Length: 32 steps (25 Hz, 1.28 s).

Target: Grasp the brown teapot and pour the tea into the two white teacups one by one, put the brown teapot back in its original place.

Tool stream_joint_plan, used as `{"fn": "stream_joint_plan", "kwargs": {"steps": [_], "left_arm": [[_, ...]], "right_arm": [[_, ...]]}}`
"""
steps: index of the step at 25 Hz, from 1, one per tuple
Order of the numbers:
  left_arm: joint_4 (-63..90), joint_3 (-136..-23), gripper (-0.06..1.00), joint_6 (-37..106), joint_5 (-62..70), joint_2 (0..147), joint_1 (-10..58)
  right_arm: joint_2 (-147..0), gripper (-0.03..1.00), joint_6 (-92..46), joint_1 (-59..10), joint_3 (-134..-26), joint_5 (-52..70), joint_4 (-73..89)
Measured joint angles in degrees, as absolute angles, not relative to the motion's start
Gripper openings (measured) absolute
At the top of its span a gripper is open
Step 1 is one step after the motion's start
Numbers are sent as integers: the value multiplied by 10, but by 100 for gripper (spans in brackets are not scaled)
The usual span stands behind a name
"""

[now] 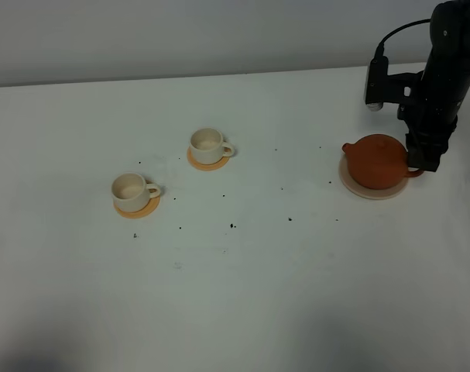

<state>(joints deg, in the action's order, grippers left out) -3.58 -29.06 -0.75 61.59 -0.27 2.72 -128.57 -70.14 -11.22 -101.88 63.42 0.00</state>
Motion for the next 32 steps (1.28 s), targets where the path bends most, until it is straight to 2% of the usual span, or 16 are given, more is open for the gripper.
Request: {"fn": "stream_joint_plan", "kwargs": {"steps": [12, 17, 32], "left_arm": [[-36, -291, 46, -8, 616, -3, 27], [-36, -291, 46, -8, 616, -3, 27], [-36, -291, 46, -8, 616, -3, 27]], "right_arm": [[-1287, 21, -700, -112, -1019, 635, -4], [-1287, 11, -695, -112, -1019, 639, 0], [-1294, 11, -676, -112, -1060, 695, 31]]}}
